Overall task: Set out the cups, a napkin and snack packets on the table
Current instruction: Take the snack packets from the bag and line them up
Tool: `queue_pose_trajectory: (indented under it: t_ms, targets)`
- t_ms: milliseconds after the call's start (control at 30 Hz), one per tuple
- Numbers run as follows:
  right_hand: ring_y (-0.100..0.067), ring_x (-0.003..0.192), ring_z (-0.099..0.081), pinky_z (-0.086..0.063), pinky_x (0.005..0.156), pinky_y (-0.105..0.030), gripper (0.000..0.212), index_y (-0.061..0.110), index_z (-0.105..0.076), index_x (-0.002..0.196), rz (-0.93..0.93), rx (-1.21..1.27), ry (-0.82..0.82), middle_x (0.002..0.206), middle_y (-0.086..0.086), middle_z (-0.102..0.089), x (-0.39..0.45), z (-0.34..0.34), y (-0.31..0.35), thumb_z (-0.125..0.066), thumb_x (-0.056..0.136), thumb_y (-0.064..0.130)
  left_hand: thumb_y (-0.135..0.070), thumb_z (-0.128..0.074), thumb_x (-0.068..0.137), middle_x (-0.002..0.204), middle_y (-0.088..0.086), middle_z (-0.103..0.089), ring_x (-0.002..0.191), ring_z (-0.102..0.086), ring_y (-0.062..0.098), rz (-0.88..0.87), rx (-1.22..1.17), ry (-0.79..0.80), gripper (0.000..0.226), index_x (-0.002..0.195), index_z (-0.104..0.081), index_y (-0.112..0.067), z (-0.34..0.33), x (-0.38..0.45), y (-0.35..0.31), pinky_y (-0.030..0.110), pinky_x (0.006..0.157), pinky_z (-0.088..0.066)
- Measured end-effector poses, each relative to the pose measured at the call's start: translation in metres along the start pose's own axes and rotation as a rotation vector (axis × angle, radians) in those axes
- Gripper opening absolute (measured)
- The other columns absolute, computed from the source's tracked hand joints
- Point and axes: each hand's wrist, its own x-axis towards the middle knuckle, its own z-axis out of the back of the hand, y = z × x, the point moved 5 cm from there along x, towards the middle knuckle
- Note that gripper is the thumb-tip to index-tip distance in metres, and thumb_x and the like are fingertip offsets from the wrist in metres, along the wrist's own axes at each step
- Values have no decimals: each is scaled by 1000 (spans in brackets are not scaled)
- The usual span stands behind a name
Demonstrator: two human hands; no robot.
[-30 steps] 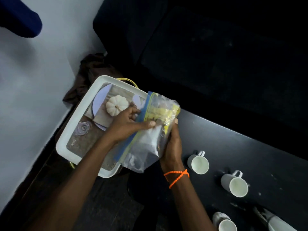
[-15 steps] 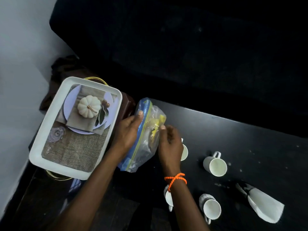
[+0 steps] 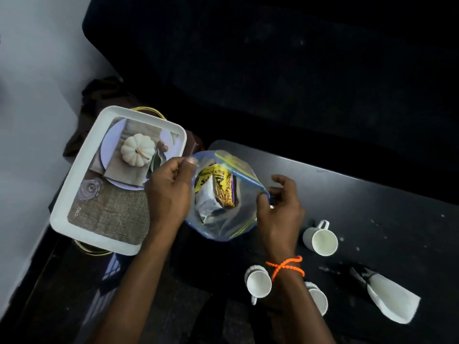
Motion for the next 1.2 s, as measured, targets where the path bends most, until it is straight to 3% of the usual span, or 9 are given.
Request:
queue_pose_trajectory:
  t_ms: [67, 200, 333, 467, 667, 767, 933, 1067, 1200]
  targets:
    - [-20, 93, -69, -59, 87, -45, 34, 10, -65, 121, 115, 2, -69, 102, -4, -70, -9, 8, 19, -71, 89, 2, -42, -62, 99, 70, 5, -71, 63, -60, 15, -52, 48, -51, 29, 85, -74, -20, 9, -5, -7, 40, 63, -49]
    - [-10, 88, -66, -52, 80, -19, 16, 12, -71, 104, 521, 67, -26, 97, 1, -69, -45, -15, 66, -69, 92, 2, -30, -64, 102, 76, 21, -70, 75, -63, 32, -65, 66, -87, 31, 85, -72, -5, 5, -17, -7, 46, 69, -48]
    - [-36, 104, -65, -47, 84, -36, 25, 7, -62, 120, 289, -427, 408, 112, -17, -70, -36, -96, 44, -58, 95, 7, -26, -64, 101, 70, 22, -66, 69, -57, 29, -67, 54, -133, 32, 82, -68, -1, 5, -20, -4, 44, 68, -43]
    - [-40, 119, -63, -49, 95, -43, 46, 3, -40, 143, 125, -665, 541, 129, -22, -66, -21, -129, 15, -50, 100, 15, -26, -65, 102, 67, 15, -67, 71, -57, 26, -18, 53, -154, 30, 83, -71, -4, 8, -20, 3, 43, 68, -43]
    - [-34, 101, -65, -47, 77, -36, 23, 12, -69, 103, 407, -521, 471, 107, -12, -70, -33, -99, 66, -69, 81, 16, -33, -64, 100, 54, -4, -56, 53, -51, 3, 41, 50, -195, 32, 73, -67, -16, 19, -5, 15, 34, 60, -34]
    - [-22, 88, -65, -52, 72, -32, 26, 25, -71, 101, 542, -253, 347, 95, 1, -68, -38, -36, 102, -76, 76, 31, -37, -65, 99, 59, -3, -61, 55, -50, 1, 92, -16, -193, 35, 71, -65, -15, 25, 5, 24, 34, 62, -42]
    - [-16, 90, -74, -61, 79, -35, 26, 22, -71, 106, 312, 91, 158, 98, 5, -76, 23, 36, 89, -82, 84, 33, -41, -67, 94, 69, -1, -73, 65, -59, 12, 139, -96, -175, 26, 84, -79, -20, 29, 13, 24, 39, 72, -56]
    - [-21, 97, -74, -61, 89, -42, 27, 12, -69, 110, 126, 44, 125, 103, -2, -76, 83, 14, 36, -81, 87, 21, -45, -67, 91, 79, 2, -78, 79, -72, 23, 161, -114, -153, 27, 95, -81, -22, 23, 12, 16, 50, 84, -61]
    - [-24, 90, -60, -52, 79, -38, 29, 12, -62, 105, 308, -231, -24, 106, -10, -63, 119, -2, -5, -80, 83, 21, -48, -66, 90, 72, -2, -75, 72, -65, 14, 146, -126, -151, 21, 79, -79, -35, 18, 13, 13, 47, 80, -60]
